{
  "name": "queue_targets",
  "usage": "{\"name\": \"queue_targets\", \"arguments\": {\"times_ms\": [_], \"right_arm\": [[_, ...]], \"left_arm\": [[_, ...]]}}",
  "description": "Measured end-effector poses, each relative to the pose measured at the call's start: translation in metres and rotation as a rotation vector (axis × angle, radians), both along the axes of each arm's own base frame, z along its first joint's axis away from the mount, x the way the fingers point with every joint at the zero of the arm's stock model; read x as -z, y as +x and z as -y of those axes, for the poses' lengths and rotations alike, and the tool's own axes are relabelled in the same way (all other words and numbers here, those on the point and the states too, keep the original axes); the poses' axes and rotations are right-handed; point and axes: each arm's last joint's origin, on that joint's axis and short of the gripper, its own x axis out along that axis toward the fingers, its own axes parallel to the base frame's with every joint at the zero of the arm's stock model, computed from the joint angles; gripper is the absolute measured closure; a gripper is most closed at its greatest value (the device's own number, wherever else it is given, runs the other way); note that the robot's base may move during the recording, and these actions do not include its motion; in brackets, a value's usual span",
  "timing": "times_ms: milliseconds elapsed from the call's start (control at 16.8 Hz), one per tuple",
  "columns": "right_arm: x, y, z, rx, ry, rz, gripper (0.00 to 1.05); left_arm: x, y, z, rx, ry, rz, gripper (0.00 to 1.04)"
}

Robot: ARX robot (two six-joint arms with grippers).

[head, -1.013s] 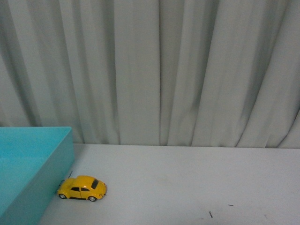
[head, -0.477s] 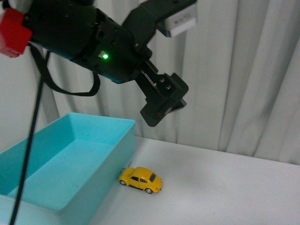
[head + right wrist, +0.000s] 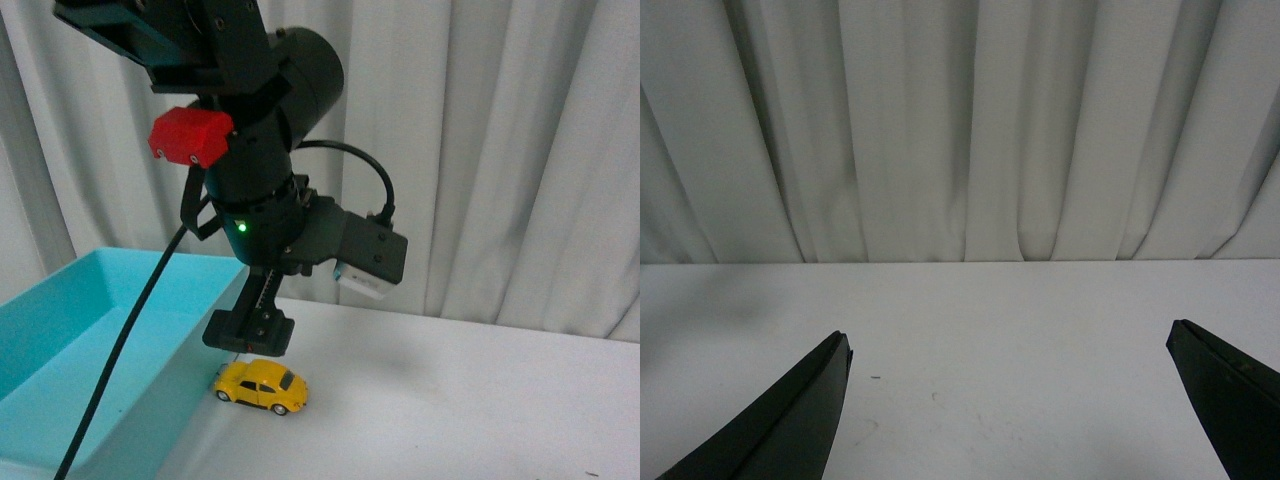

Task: Wind up and store yellow beetle toy

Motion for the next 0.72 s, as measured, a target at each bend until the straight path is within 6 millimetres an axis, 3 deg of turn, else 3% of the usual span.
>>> {"name": "queue_targets", "arguments": {"times_ms": [238, 715], "right_arm": [[0.000, 0.000, 0.000, 0.000, 0.000, 0.000, 0.07], [0.000, 0.000, 0.000, 0.000, 0.000, 0.000, 0.07]], "left_arm": [[0.032, 0.016, 0.003, -0.047, 0.067, -0.061, 0.07], [0.082, 0.032, -0.003, -0.356, 0.059, -0.099, 0.07]]}}
